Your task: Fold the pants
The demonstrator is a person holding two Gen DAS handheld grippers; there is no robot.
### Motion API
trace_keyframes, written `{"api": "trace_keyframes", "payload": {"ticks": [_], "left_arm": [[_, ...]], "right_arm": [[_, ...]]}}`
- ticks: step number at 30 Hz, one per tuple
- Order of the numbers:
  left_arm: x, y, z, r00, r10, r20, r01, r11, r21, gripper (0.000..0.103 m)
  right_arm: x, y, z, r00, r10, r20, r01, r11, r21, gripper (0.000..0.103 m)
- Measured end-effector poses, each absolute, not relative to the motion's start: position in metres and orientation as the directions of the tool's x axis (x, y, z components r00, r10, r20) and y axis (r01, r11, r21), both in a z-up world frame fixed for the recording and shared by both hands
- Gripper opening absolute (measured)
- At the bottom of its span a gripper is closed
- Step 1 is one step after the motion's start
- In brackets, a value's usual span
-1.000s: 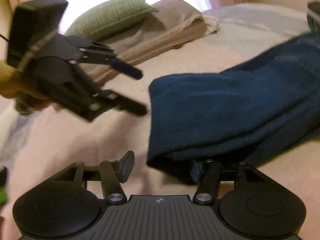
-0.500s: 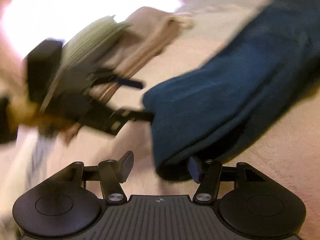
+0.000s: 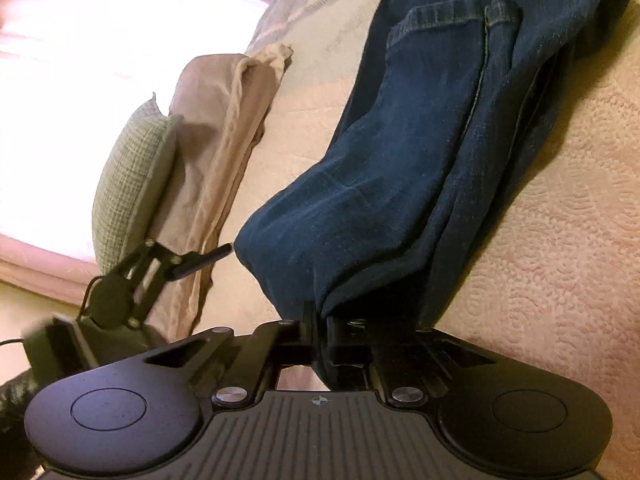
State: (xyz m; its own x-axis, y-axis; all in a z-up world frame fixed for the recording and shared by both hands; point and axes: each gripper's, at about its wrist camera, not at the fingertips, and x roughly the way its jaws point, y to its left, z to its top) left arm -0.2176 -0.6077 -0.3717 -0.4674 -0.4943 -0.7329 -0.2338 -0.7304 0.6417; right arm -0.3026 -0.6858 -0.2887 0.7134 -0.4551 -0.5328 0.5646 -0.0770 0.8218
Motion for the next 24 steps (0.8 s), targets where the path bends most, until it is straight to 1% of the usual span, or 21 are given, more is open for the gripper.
{"api": "trace_keyframes", "payload": {"ticks": [2,3,4,5,6,7,8,9,10,11,12,14,17,21,22,24], "left_arm": [[-0.221,-0.609,-0.386,-0.474,-0.507,-0.72,-0.307,-0.672,0.674,0.073],[-0.222,-0.612,-0.392,-0.463,-0.499,-0.733,-0.339,-0.664,0.666,0.071],[-0.222,-0.616,-0.397,-0.445,-0.484,-0.753,-0.371,-0.666,0.647,0.064],[-0.223,-0.62,-0.4,-0.423,-0.469,-0.775,-0.397,-0.674,0.624,0.059],[-0.222,-0.624,-0.401,-0.408,-0.454,-0.792,-0.409,-0.685,0.603,0.048],[-0.222,-0.628,-0.4,-0.396,-0.441,-0.805,-0.408,-0.701,0.585,0.038],[-0.225,-0.632,-0.398,-0.373,-0.421,-0.827,-0.394,-0.735,0.552,0.032],[-0.229,-0.638,-0.393,-0.348,-0.392,-0.852,-0.365,-0.78,0.509,0.024],[-0.232,-0.644,-0.387,-0.339,-0.366,-0.867,-0.324,-0.82,0.472,0.02],[-0.234,-0.653,-0.38,-0.334,-0.337,-0.88,-0.261,-0.864,0.431,0.019],[-0.235,-0.663,-0.372,-0.335,-0.307,-0.891,-0.194,-0.903,0.384,0.018],[-0.235,-0.682,-0.359,-0.34,-0.265,-0.902,-0.097,-0.945,0.314,0.018],[-0.231,-0.689,-0.35,-0.342,-0.252,-0.905,-0.05,-0.957,0.285,0.018],[-0.232,-0.689,-0.352,-0.343,-0.27,-0.9,-0.026,-0.955,0.296,0.018],[-0.231,-0.687,-0.352,-0.345,-0.279,-0.896,-0.025,-0.952,0.306,0.018],[-0.234,-0.677,-0.355,-0.346,-0.291,-0.892,-0.032,-0.946,0.322,0.018]], "right_arm": [[-0.304,-0.686,-0.291,0.732,-0.433,-0.526,0.541,-0.101,0.835,0.001],[-0.306,-0.684,-0.291,0.731,-0.429,-0.531,0.539,-0.114,0.834,0.001],[-0.308,-0.681,-0.289,0.719,-0.436,-0.541,0.552,-0.116,0.826,0.007],[-0.311,-0.675,-0.286,0.703,-0.442,-0.557,0.575,-0.107,0.811,0.023],[-0.312,-0.668,-0.28,0.671,-0.448,-0.591,0.623,-0.094,0.777,0.034],[-0.31,-0.661,-0.271,0.627,-0.454,-0.633,0.687,-0.062,0.724,0.058],[-0.306,-0.653,-0.26,0.58,-0.467,-0.668,0.752,-0.007,0.659,0.07],[-0.296,-0.643,-0.248,0.527,-0.487,-0.696,0.821,0.08,0.565,0.073],[-0.28,-0.631,-0.237,0.48,-0.513,-0.712,0.874,0.205,0.442,0.075],[-0.262,-0.62,-0.23,0.445,-0.541,-0.714,0.893,0.331,0.306,0.077],[-0.24,-0.608,-0.227,0.415,-0.573,-0.707,0.878,0.456,0.145,0.078],[-0.205,-0.588,-0.233,0.392,-0.645,-0.657,0.784,0.607,-0.128,0.079],[-0.167,-0.571,-0.257,0.365,-0.73,-0.577,0.623,0.652,-0.431,0.08],[-0.142,-0.578,-0.297,0.283,-0.836,-0.47,0.481,0.548,-0.684,0.081],[-0.142,-0.582,-0.303,0.259,-0.851,-0.456,0.464,0.524,-0.714,0.081],[-0.152,-0.592,-0.303,0.202,-0.851,-0.484,0.494,0.515,-0.7,0.081]]}}
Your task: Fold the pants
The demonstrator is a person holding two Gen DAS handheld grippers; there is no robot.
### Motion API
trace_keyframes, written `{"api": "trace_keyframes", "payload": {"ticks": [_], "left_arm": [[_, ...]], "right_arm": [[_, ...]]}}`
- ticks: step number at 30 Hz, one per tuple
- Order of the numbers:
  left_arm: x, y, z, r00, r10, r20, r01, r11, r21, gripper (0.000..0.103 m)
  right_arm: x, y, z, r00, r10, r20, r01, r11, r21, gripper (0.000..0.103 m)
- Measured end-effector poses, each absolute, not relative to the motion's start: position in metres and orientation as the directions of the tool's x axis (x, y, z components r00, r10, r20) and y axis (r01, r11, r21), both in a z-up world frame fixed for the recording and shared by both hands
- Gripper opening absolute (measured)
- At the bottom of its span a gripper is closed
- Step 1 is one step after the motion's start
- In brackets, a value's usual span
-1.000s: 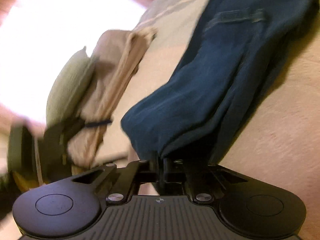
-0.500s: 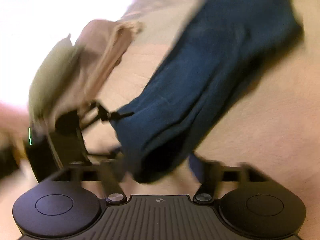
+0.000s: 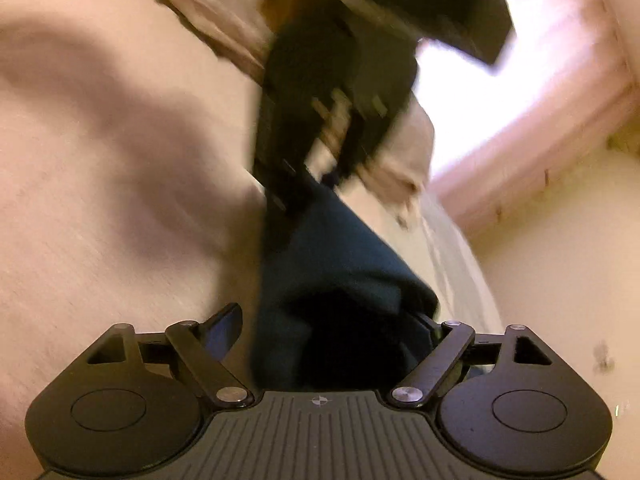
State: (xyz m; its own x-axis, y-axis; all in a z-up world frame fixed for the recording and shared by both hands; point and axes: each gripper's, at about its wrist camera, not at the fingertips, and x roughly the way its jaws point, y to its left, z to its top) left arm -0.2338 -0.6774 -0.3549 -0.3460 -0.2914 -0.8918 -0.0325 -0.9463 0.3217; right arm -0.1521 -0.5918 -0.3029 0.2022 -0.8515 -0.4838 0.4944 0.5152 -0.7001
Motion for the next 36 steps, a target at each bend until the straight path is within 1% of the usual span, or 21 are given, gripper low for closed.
{"api": "trace_keyframes", "payload": {"ticks": [1,3,5,7,8,9,11,12,13,14,15,16,17,18,20,24,28,30,32,34,36], "left_arm": [[-0.234,-0.676,-0.357,-0.342,-0.3,-0.891,-0.037,-0.943,0.331,0.018],[-0.236,-0.673,-0.361,-0.335,-0.316,-0.888,-0.065,-0.932,0.356,0.018],[-0.234,-0.666,-0.364,-0.338,-0.339,-0.878,-0.115,-0.911,0.396,0.018],[-0.231,-0.661,-0.364,-0.346,-0.347,-0.872,-0.141,-0.899,0.414,0.018],[-0.23,-0.659,-0.364,-0.35,-0.348,-0.87,-0.149,-0.896,0.418,0.019],[-0.229,-0.657,-0.364,-0.355,-0.356,-0.865,-0.163,-0.887,0.432,0.022],[-0.226,-0.653,-0.368,-0.363,-0.375,-0.853,-0.187,-0.867,0.461,0.023],[-0.224,-0.651,-0.37,-0.372,-0.389,-0.843,-0.196,-0.855,0.481,0.028],[-0.223,-0.65,-0.373,-0.378,-0.405,-0.832,-0.203,-0.841,0.502,0.03],[-0.223,-0.649,-0.378,-0.369,-0.422,-0.828,-0.213,-0.829,0.517,0.03],[-0.224,-0.649,-0.382,-0.351,-0.44,-0.826,-0.224,-0.817,0.531,0.029],[-0.226,-0.65,-0.382,-0.334,-0.435,-0.836,-0.22,-0.827,0.518,0.016],[-0.226,-0.651,-0.379,-0.334,-0.432,-0.838,-0.199,-0.837,0.511,0.014],[-0.228,-0.652,-0.371,-0.339,-0.426,-0.839,-0.176,-0.847,0.501,0.014],[-0.229,-0.654,-0.352,-0.344,-0.433,-0.833,-0.127,-0.858,0.498,0.014],[-0.234,-0.672,-0.292,-0.391,-0.468,-0.793,0.082,-0.876,0.476,0.015],[-0.252,-0.689,-0.233,-0.428,-0.555,-0.713,0.258,-0.831,0.492,0.023],[-0.263,-0.7,-0.205,-0.444,-0.601,-0.665,0.353,-0.799,0.486,0.025],[-0.28,-0.714,-0.18,-0.454,-0.646,-0.614,0.448,-0.761,0.469,0.025],[-0.305,-0.73,-0.164,-0.458,-0.673,-0.581,0.509,-0.734,0.45,0.025],[-0.335,-0.749,-0.155,-0.456,-0.697,-0.554,0.554,-0.709,0.437,0.025]], "right_arm": [[-0.158,-0.594,-0.299,0.182,-0.841,-0.51,0.521,0.522,-0.676,0.081],[-0.167,-0.585,-0.29,0.159,-0.838,-0.522,0.552,0.514,-0.657,0.081],[-0.169,-0.567,-0.285,0.173,-0.853,-0.493,0.533,0.502,-0.681,0.082],[-0.164,-0.554,-0.288,0.231,-0.865,-0.445,0.475,0.5,-0.725,0.086],[-0.16,-0.554,-0.294,0.259,-0.857,-0.445,0.435,0.515,-0.739,0.087],[-0.154,-0.555,-0.299,0.271,-0.853,-0.445,0.401,0.521,-0.754,0.087],[-0.153,-0.568,-0.31,0.266,-0.87,-0.416,0.361,0.49,-0.793,0.088],[-0.155,-0.579,-0.311,0.271,-0.867,-0.419,0.373,0.496,-0.784,0.088],[-0.156,-0.586,-0.31,0.273,-0.851,-0.448,0.388,0.523,-0.759,0.088],[-0.159,-0.593,-0.308,0.277,-0.83,-0.484,0.402,0.557,-0.726,0.081],[-0.164,-0.595,-0.303,0.284,-0.816,-0.503,0.42,0.578,-0.7,0.071],[-0.169,-0.596,-0.299,0.294,-0.802,-0.521,0.438,0.597,-0.672,0.04],[-0.174,-0.597,-0.292,0.296,-0.789,-0.539,0.461,0.612,-0.642,0.017],[-0.174,-0.602,-0.29,0.297,-0.773,-0.56,0.484,0.628,-0.61,0.017],[-0.181,-0.61,-0.27,0.318,-0.741,-0.591,0.537,0.655,-0.532,0.013],[-0.201,-0.644,-0.201,0.386,-0.683,-0.62,0.642,0.681,-0.351,0.011],[-0.238,-0.716,-0.129,0.505,-0.581,-0.639,0.71,0.7,-0.076,0.011],[-0.267,-0.759,-0.1,0.565,-0.544,-0.62,0.727,0.684,0.064,0.011],[-0.308,-0.799,-0.08,0.627,-0.518,-0.582,0.731,0.649,0.211,0.011],[-0.346,-0.839,-0.063,0.651,-0.53,-0.544,0.743,0.59,0.316,0.011],[-0.398,-0.883,-0.059,0.653,-0.571,-0.498,0.758,0.499,0.421,0.011]]}}
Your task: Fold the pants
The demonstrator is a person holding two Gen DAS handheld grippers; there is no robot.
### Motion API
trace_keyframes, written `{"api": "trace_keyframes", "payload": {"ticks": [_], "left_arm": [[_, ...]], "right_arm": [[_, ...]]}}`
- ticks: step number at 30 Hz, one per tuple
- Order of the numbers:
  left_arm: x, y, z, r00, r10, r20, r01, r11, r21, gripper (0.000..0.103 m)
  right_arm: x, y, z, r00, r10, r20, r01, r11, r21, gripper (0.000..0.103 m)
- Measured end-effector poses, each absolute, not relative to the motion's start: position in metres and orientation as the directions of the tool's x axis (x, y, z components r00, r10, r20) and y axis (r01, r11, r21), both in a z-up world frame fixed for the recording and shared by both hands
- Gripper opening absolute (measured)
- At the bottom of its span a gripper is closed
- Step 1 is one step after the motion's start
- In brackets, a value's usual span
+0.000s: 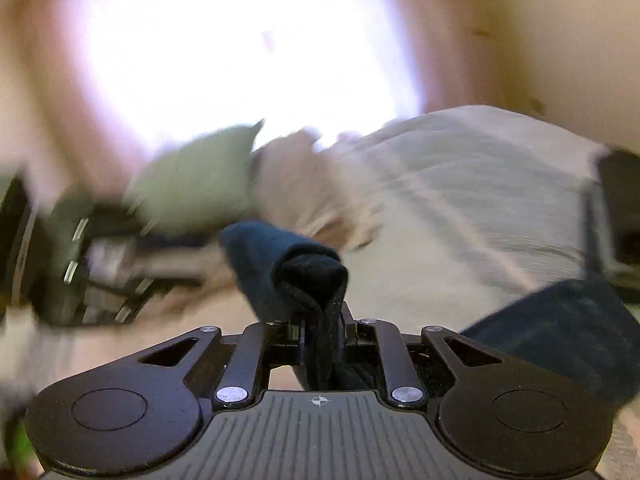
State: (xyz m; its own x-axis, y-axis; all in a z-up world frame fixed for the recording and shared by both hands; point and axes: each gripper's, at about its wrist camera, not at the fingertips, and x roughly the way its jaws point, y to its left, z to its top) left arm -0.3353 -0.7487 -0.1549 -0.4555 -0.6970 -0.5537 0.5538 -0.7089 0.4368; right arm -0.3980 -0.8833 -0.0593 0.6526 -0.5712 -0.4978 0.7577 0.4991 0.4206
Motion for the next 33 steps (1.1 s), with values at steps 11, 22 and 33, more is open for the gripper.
{"api": "trace_keyframes", "payload": {"ticks": [11,22,33], "left_arm": [[-0.514,-0.847,-0.258,-0.409,-0.516,-0.753,0.642,-0.749,0.165,0.026],[-0.562,-0.909,-0.342,-0.336,-0.345,-0.877,0.644,-0.763,0.053,0.027],[-0.515,-0.89,-0.328,-0.344,-0.381,-0.858,0.712,-0.701,0.026,0.031]], "right_arm": [[-0.631,-1.042,-0.225,0.615,-0.565,-0.55,0.617,-0.091,0.782,0.01],[-0.661,-1.04,-0.248,0.572,-0.639,-0.514,0.546,-0.17,0.82,0.014],[-0.627,-0.965,-0.235,0.549,-0.608,-0.573,0.58,-0.217,0.785,0.084]]}}
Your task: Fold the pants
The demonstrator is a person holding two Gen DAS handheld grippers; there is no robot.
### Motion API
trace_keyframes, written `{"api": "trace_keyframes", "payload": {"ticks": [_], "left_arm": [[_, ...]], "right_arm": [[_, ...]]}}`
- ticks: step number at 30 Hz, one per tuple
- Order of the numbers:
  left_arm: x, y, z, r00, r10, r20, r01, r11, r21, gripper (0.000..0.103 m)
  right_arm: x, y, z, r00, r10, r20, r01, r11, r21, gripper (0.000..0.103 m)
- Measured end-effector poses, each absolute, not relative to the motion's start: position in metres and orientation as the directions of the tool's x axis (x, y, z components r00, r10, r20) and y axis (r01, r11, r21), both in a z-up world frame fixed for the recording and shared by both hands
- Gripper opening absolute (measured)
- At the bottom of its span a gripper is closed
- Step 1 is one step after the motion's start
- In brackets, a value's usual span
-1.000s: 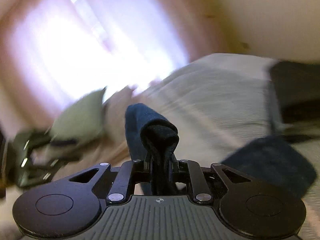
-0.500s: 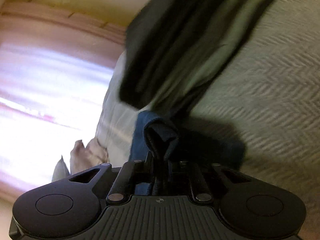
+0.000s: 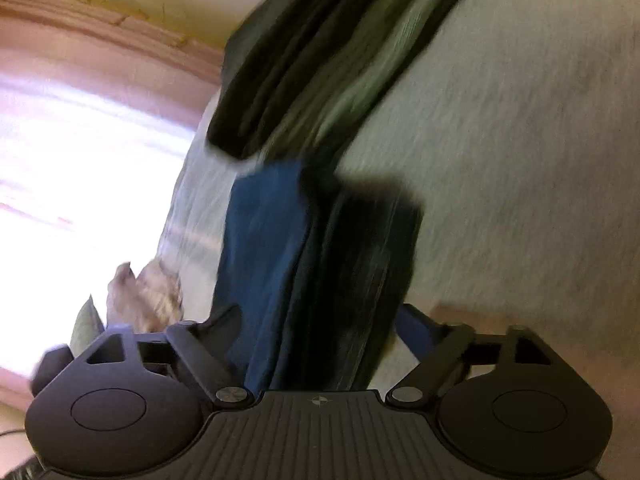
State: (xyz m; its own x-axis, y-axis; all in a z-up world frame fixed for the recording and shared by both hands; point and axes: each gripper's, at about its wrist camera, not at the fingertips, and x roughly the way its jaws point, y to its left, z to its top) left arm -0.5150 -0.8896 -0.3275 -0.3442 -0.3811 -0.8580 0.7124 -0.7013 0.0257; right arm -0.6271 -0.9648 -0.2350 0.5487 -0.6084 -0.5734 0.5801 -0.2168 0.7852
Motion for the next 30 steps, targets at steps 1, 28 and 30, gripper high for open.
{"api": "trace_keyframes", "payload": {"ticks": [1,28,30], "left_arm": [[-0.503,-0.884,-0.323,-0.341,-0.388,-0.856,0.73,-0.683,0.019,0.031],[-0.449,-0.724,-0.274,-0.421,-0.457,-0.783,0.806,-0.585,-0.091,0.032],[-0.461,-0.717,-0.268,-0.444,-0.447,-0.777,0.791,-0.603,-0.105,0.032]], "right_arm": [[-0.616,-0.961,-0.239,0.566,-0.589,-0.578,0.575,-0.22,0.788,0.085],[-0.659,-0.901,-0.204,0.693,-0.324,-0.644,0.553,-0.333,0.763,0.011],[-0.694,-0.909,-0.19,0.683,-0.198,-0.703,0.638,-0.309,0.706,0.011]]}}
